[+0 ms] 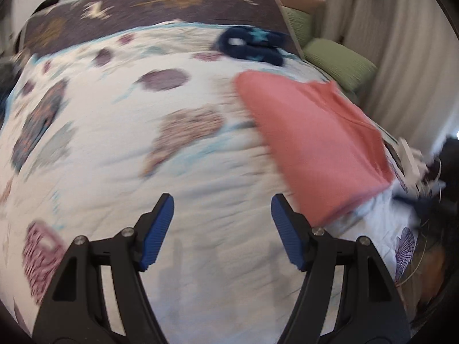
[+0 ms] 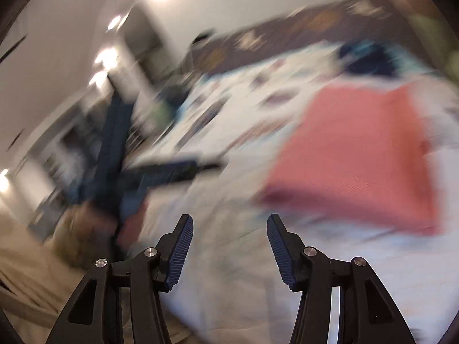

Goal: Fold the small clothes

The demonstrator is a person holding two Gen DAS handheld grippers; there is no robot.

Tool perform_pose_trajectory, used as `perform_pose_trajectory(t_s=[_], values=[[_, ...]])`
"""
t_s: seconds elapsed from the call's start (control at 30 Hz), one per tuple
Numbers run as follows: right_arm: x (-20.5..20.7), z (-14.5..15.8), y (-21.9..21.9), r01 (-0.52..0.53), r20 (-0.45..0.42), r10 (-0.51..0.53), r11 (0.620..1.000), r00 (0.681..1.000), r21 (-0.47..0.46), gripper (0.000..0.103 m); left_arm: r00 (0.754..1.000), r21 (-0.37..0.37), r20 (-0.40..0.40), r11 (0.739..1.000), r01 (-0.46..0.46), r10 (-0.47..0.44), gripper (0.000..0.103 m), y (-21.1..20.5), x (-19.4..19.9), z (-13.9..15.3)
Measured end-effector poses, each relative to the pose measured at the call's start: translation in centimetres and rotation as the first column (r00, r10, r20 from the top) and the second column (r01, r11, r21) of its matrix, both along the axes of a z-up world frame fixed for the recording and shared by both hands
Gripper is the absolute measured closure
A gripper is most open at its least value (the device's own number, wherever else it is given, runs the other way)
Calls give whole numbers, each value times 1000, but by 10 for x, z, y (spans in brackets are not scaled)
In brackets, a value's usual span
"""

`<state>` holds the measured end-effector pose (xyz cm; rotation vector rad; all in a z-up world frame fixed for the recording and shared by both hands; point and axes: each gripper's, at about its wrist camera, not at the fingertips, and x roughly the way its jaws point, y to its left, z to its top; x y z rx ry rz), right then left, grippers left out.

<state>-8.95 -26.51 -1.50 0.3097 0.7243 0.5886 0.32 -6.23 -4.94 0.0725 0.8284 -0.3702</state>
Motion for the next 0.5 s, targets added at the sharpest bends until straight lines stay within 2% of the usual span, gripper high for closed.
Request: perform_pose_trajectory(t_s=[0.07,0.1,0.2,0.23,0.27,0.3,0.33,0.37,0.4,0.43,0.5], values=[[9,7,-41,183,-1,-183,983,983,29,48,999,5,5,999,45,-45,32,-20,5,0],[15,6,-57,243,-17,-243,968,970,54,49,997,18,6,997,72,-72,32,-32,8,-1],[30,-6,-85,287,-85,-276,945,957,159,67,994,117,10,987,109,-111,32,-60,10,-12],[35,-12,-88,294,-105,-280,942,954,162,72,994,151,7,982,110,-112,32,-63,9,-17],[40,-22,-90,322,-137,-305,938,942,126,78,993,166,19,980,112,-117,32,-64,5,-22],[44,-34,-92,379,-173,-368,925,913,33,83,992,158,32,981,116,-122,32,-62,1,-22],[46,-46,-96,427,-195,-431,902,881,-62,103,991,156,32,980,122,-129,32,-59,-2,-22],[44,-56,-103,438,-196,-439,898,877,-52,103,991,151,18,980,130,-134,32,-55,-3,-19],[39,-58,-111,440,-201,-429,898,881,13,103,991,135,-1,982,134,-135,32,-52,-3,-16],[36,-56,-116,440,-217,-423,897,880,37,103,990,112,-24,984,142,-140,32,-49,-3,-12],[32,-40,-118,442,-172,-433,897,885,18,99,985,55,-30,983,174,-173,32,-46,-3,4]])
